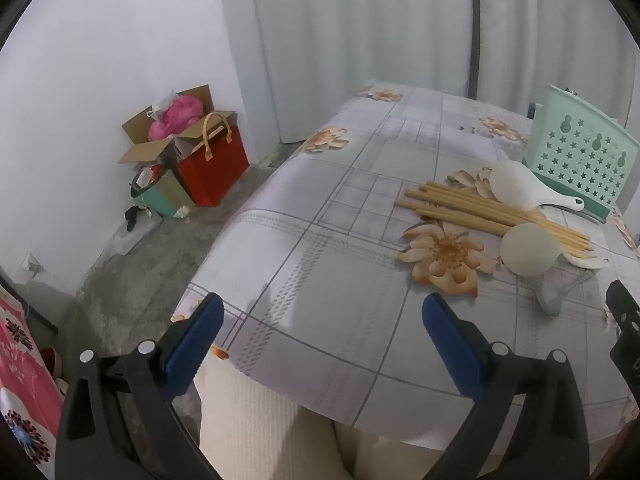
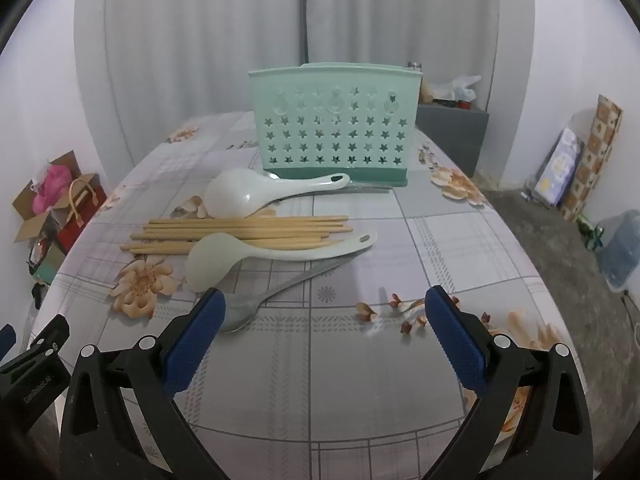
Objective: Organize utensils
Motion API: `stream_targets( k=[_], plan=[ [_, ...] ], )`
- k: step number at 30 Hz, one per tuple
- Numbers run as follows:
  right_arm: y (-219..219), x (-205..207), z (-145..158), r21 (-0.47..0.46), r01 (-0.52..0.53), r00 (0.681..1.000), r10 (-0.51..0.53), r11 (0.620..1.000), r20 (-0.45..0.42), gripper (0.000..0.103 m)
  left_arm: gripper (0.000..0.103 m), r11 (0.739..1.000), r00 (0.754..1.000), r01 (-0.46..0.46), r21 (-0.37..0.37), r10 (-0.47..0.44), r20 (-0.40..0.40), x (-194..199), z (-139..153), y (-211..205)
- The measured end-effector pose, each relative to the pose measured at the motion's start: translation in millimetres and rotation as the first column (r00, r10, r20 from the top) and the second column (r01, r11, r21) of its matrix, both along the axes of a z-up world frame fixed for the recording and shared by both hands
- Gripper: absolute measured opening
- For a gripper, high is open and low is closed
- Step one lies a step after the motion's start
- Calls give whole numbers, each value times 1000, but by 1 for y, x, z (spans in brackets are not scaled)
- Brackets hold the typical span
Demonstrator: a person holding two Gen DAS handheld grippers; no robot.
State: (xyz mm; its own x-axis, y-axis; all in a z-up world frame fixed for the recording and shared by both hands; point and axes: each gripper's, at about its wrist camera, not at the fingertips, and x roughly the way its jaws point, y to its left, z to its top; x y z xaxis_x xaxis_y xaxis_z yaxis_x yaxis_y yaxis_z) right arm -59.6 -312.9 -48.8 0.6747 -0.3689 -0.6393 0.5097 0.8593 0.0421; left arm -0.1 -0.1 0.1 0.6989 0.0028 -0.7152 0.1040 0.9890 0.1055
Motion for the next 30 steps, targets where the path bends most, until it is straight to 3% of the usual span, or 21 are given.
stream_targets(
  k=[30],
  plan=[
    [1, 0, 2, 2, 2, 1000, -2, 1000, -2, 95, 97, 1000, 1000, -2, -13, 2, -3, 1, 0, 3]
  ],
)
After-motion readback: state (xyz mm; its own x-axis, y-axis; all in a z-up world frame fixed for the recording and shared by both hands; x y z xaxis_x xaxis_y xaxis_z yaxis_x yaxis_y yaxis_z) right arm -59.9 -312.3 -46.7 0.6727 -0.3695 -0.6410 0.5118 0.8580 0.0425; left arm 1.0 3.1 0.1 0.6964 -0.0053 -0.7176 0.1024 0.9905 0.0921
